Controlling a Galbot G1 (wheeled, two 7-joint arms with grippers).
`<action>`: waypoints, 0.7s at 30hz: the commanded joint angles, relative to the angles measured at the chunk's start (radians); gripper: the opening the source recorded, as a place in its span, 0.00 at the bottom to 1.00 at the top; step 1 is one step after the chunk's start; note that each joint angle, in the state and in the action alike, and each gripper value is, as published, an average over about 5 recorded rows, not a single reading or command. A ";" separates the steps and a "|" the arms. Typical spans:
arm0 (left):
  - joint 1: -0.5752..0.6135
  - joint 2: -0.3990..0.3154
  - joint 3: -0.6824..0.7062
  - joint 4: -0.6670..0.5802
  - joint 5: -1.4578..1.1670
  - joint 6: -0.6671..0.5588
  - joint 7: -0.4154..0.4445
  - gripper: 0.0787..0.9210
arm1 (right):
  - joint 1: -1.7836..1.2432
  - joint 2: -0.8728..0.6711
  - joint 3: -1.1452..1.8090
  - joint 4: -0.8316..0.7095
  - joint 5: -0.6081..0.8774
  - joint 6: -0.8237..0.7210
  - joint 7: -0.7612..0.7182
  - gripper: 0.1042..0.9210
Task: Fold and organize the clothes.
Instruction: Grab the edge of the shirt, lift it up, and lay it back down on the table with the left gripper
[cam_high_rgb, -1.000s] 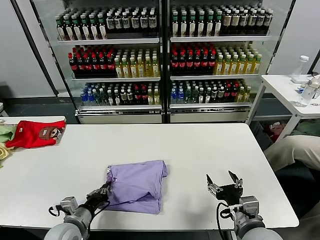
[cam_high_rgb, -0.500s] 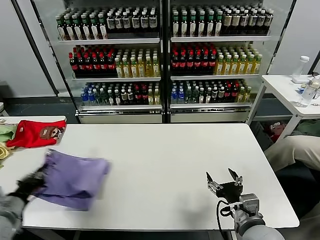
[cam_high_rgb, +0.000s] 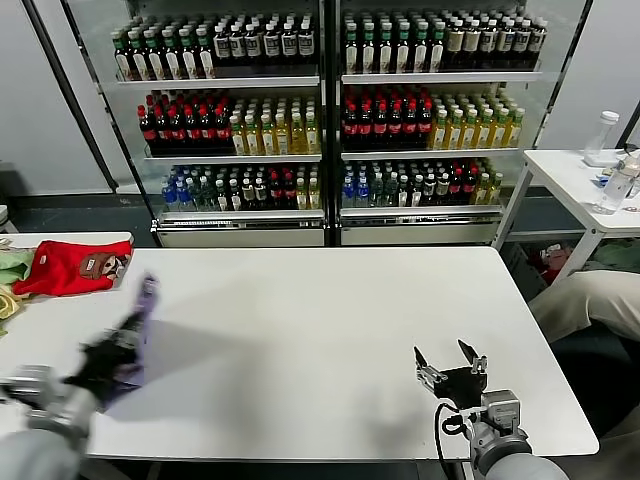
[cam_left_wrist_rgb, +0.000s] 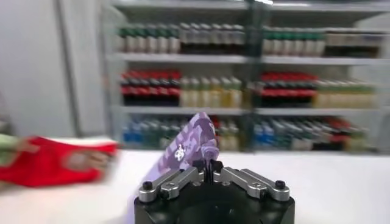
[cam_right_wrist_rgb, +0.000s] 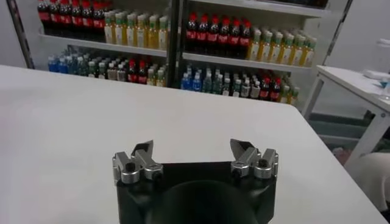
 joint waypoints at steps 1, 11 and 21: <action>-0.132 -0.347 0.737 0.047 0.358 -0.096 0.000 0.04 | -0.015 0.001 0.005 0.008 -0.003 0.001 -0.001 0.88; -0.261 -0.278 0.598 0.120 0.352 -0.208 -0.042 0.20 | 0.004 -0.017 0.013 0.008 0.008 0.000 -0.002 0.88; -0.169 -0.048 0.187 0.020 0.327 -0.275 -0.030 0.54 | 0.156 -0.024 -0.072 -0.074 0.058 -0.011 -0.012 0.88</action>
